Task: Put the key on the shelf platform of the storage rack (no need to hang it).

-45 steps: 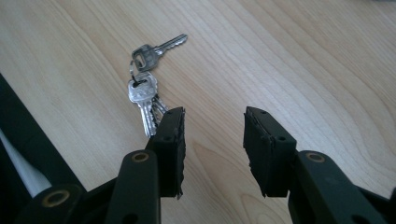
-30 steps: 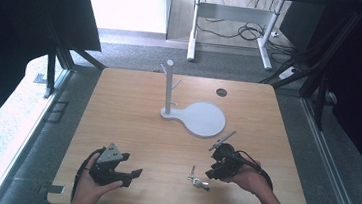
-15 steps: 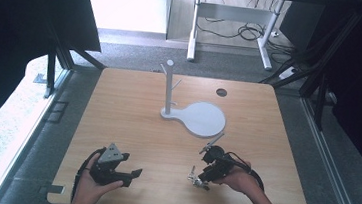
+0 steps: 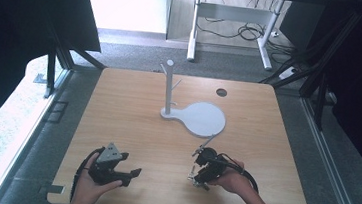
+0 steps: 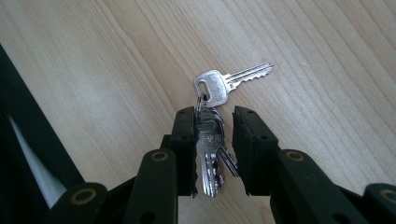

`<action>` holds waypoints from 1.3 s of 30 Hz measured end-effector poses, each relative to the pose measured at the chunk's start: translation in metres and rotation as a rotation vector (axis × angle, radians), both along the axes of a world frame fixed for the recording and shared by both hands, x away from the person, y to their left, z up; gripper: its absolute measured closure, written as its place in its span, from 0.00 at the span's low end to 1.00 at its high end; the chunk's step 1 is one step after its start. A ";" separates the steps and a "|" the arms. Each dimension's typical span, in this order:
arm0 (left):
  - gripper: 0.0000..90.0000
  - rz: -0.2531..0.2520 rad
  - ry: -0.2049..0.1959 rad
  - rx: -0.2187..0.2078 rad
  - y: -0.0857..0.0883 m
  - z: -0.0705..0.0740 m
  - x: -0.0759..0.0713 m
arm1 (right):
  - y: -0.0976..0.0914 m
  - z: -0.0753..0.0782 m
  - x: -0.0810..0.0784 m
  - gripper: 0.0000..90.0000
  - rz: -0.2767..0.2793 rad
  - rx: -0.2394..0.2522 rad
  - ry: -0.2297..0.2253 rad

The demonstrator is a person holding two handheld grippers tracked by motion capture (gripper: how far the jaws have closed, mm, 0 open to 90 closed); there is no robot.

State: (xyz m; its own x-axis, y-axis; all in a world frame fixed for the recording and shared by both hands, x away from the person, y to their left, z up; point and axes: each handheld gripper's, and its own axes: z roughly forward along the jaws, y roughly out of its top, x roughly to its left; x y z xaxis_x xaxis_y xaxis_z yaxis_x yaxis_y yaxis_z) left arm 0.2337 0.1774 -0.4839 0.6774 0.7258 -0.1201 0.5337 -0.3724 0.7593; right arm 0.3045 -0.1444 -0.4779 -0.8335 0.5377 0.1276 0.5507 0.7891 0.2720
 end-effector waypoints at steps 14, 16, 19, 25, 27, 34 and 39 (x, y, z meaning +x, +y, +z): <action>0.30 0.007 0.000 -0.003 0.003 0.000 0.001 | 0.015 -0.007 -0.002 0.82 0.035 -0.043 -0.008; 0.30 0.007 0.002 -0.004 0.003 -0.001 0.001 | 0.018 -0.008 -0.002 0.82 0.042 -0.049 -0.015; 0.30 0.007 0.003 -0.005 0.003 -0.001 0.001 | 0.020 -0.009 -0.003 0.84 0.046 -0.066 -0.016; 0.30 0.010 0.002 -0.006 0.005 -0.001 0.002 | 0.025 -0.011 -0.004 0.88 0.050 -0.083 -0.022; 0.30 0.012 0.003 -0.006 0.005 -0.001 0.002 | 0.026 -0.011 -0.004 0.89 0.049 -0.091 -0.019; 0.30 0.015 0.002 -0.008 0.006 -0.001 0.002 | 0.028 -0.013 -0.004 0.96 0.053 -0.102 -0.027; 0.30 0.017 0.004 -0.008 0.007 -0.001 0.002 | 0.029 -0.013 -0.004 0.99 0.057 -0.116 -0.034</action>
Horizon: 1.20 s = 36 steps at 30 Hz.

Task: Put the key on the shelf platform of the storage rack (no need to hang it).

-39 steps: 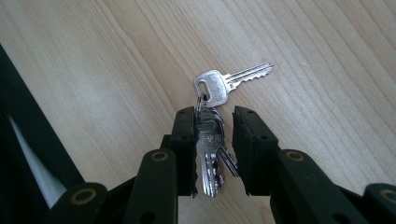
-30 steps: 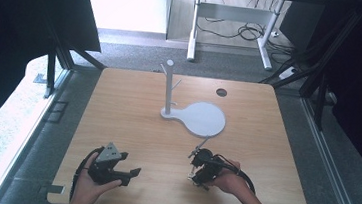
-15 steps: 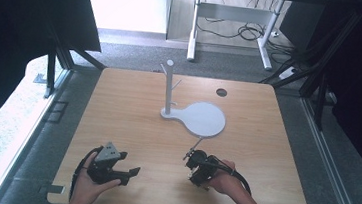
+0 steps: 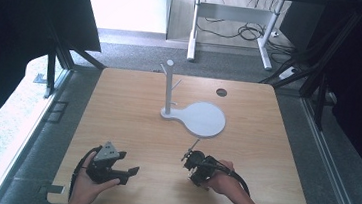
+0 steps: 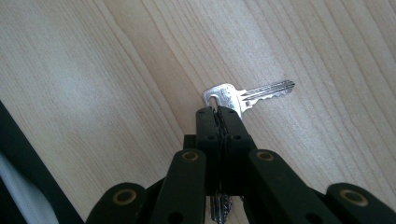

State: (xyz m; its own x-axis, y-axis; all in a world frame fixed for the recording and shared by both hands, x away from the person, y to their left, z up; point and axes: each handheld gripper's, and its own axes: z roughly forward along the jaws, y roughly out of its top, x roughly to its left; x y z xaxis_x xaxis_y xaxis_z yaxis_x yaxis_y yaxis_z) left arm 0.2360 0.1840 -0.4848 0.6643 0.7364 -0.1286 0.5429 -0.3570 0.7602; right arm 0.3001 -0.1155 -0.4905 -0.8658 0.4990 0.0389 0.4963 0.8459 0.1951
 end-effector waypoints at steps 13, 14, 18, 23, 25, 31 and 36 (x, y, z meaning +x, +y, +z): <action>0.30 0.005 -0.002 -0.001 0.001 0.000 0.001 | -0.004 0.010 0.000 1.00 0.019 -0.008 0.003; 0.30 0.004 -0.002 -0.002 0.001 0.000 0.001 | -0.004 0.010 0.000 1.00 0.019 -0.008 0.003; 0.30 0.004 -0.004 -0.003 0.003 0.001 0.001 | -0.007 0.018 0.000 1.00 0.006 -0.009 0.005; 0.30 0.008 -0.004 -0.004 0.003 0.001 0.001 | -0.011 0.027 0.002 1.00 0.003 0.000 0.006; 0.30 0.007 -0.004 -0.002 0.003 0.001 0.001 | -0.012 0.031 0.003 1.00 0.003 0.002 0.007; 0.30 0.007 -0.006 -0.004 0.003 0.001 0.001 | -0.015 0.042 0.004 1.00 0.005 -0.004 -0.002; 0.30 0.008 -0.005 -0.005 0.003 0.001 0.001 | -0.017 0.051 0.006 1.00 0.005 -0.004 -0.008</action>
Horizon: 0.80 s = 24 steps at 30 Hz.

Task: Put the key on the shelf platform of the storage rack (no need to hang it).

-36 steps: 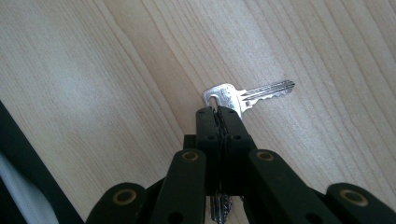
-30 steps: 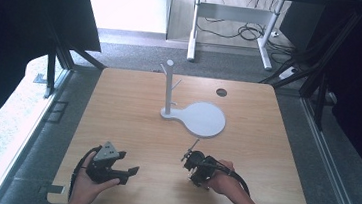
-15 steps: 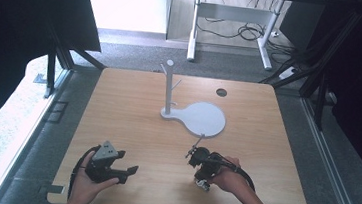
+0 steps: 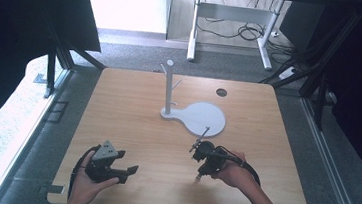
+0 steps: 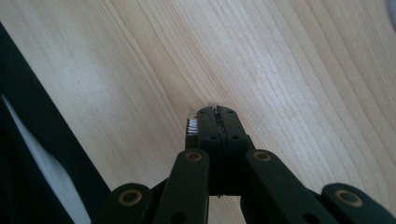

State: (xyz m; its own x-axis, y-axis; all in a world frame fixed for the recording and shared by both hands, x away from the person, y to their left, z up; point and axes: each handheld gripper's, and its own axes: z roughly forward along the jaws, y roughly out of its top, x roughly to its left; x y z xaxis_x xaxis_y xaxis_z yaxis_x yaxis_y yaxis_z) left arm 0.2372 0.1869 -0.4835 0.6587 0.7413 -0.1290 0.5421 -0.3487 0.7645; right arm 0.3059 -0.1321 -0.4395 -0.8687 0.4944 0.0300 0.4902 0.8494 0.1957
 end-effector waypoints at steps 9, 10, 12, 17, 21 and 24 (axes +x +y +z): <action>0.30 0.001 0.001 -0.001 0.000 0.000 0.000 | -0.001 0.012 0.004 1.00 0.012 -0.001 -0.015; 0.30 0.001 0.000 -0.002 0.000 0.000 0.000 | -0.001 0.013 0.004 1.00 0.008 -0.002 -0.015; 0.30 0.001 0.001 0.000 0.000 0.000 0.000 | -0.001 0.014 0.006 1.00 0.014 -0.002 -0.013; 0.30 0.005 0.005 0.000 0.001 0.000 0.001 | -0.001 0.018 0.010 1.00 0.013 0.006 -0.020; 0.30 0.006 0.006 0.002 0.001 0.000 0.001 | -0.002 0.021 0.013 1.00 0.011 0.014 -0.031; 0.30 0.005 0.008 0.002 0.001 0.000 0.001 | -0.003 0.023 0.016 1.00 0.015 0.013 -0.027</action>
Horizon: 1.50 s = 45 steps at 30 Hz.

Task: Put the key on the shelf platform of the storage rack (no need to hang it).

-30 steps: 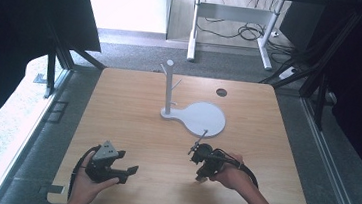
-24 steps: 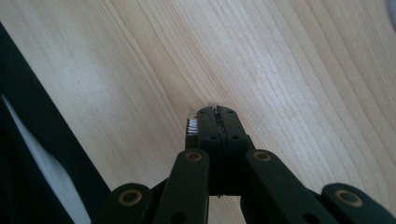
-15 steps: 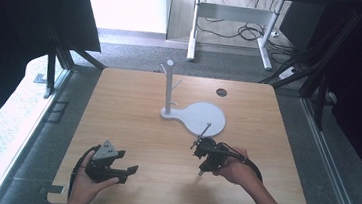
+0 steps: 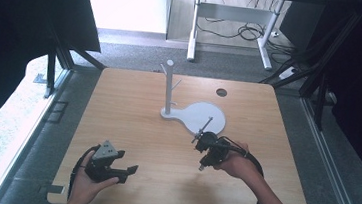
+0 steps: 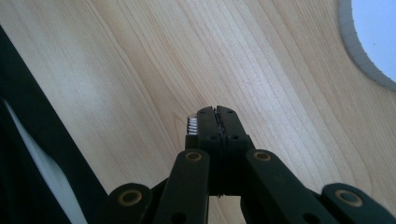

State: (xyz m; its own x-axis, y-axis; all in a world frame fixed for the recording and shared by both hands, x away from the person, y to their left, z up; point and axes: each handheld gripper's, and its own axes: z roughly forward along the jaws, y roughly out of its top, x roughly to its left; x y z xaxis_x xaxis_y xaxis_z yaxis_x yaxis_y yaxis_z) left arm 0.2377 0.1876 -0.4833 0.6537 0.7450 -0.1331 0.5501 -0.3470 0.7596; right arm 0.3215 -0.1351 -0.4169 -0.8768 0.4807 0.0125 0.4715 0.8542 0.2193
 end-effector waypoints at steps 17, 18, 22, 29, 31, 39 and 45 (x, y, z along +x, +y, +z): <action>0.30 -0.001 0.003 0.004 0.000 0.000 0.000 | -0.009 0.004 0.020 1.00 -0.033 0.016 0.017; 0.30 -0.001 0.003 0.005 -0.001 0.000 0.000 | -0.010 0.004 0.020 1.00 -0.038 0.014 0.018; 0.30 -0.003 0.001 0.005 -0.001 0.000 0.000 | -0.014 0.005 0.028 1.00 -0.052 0.020 0.025; 0.30 -0.001 0.002 0.005 -0.001 0.000 0.000 | -0.020 0.005 0.037 1.00 -0.069 0.022 0.039; 0.30 -0.001 0.002 0.004 0.000 0.000 0.000 | -0.021 0.006 0.039 1.00 -0.083 0.027 0.043; 0.30 0.014 0.002 -0.003 0.005 0.001 0.001 | -0.023 0.003 0.050 1.00 -0.080 0.025 0.055; 0.30 0.002 0.002 0.001 0.004 0.000 0.000 | -0.023 0.005 0.059 1.00 -0.092 0.039 0.061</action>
State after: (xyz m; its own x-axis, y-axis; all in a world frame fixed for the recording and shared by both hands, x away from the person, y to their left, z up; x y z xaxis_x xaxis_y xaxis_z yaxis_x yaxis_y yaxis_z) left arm 0.2381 0.1911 -0.4828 0.6517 0.7466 -0.1336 0.5523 -0.3464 0.7583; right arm 0.3802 -0.1576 -0.4118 -0.8262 0.5570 0.0842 0.5606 0.7983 0.2201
